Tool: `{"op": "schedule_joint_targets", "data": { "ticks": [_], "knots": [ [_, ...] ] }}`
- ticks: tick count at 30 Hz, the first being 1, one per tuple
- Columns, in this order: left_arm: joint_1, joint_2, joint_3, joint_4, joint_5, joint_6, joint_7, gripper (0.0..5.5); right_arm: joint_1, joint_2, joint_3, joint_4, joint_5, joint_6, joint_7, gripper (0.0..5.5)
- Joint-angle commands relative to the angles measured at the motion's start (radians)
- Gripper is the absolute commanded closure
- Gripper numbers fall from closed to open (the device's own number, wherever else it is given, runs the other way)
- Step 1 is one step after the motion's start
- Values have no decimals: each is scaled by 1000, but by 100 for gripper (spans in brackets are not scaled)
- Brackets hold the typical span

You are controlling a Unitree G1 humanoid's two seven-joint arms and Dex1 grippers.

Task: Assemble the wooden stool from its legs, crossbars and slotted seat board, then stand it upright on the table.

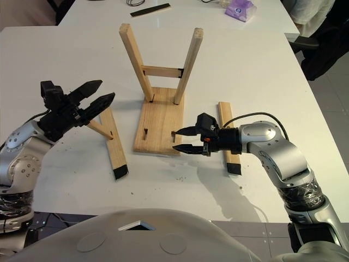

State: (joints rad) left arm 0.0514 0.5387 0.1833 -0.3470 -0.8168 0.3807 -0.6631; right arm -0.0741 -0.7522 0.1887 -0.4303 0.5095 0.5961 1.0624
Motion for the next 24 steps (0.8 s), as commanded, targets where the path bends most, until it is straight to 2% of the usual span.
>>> {"op": "schedule_joint_targets", "data": {
  "ticks": [1,4,8,12,15,18,24],
  "knots": [
    [-135,113,111,-173,-156,148,104,204,14,-9,-26,-23,11,11,-16,314],
    [-86,225,81,-392,-179,222,58,204,37,7,-50,-35,23,23,-53,314],
    [201,272,-70,-542,-66,271,45,204,61,15,-78,-53,42,32,-87,314],
    [366,238,-323,-409,212,191,61,204,80,11,-87,-56,39,25,-98,314],
    [385,160,-437,-290,318,143,82,204,71,23,-66,-50,21,15,-108,314],
    [405,180,-424,-235,362,108,45,204,97,35,-64,-80,26,18,-130,314],
    [505,347,-225,-171,392,49,-83,204,160,47,-76,-105,15,4,-172,314]
  ]
}}
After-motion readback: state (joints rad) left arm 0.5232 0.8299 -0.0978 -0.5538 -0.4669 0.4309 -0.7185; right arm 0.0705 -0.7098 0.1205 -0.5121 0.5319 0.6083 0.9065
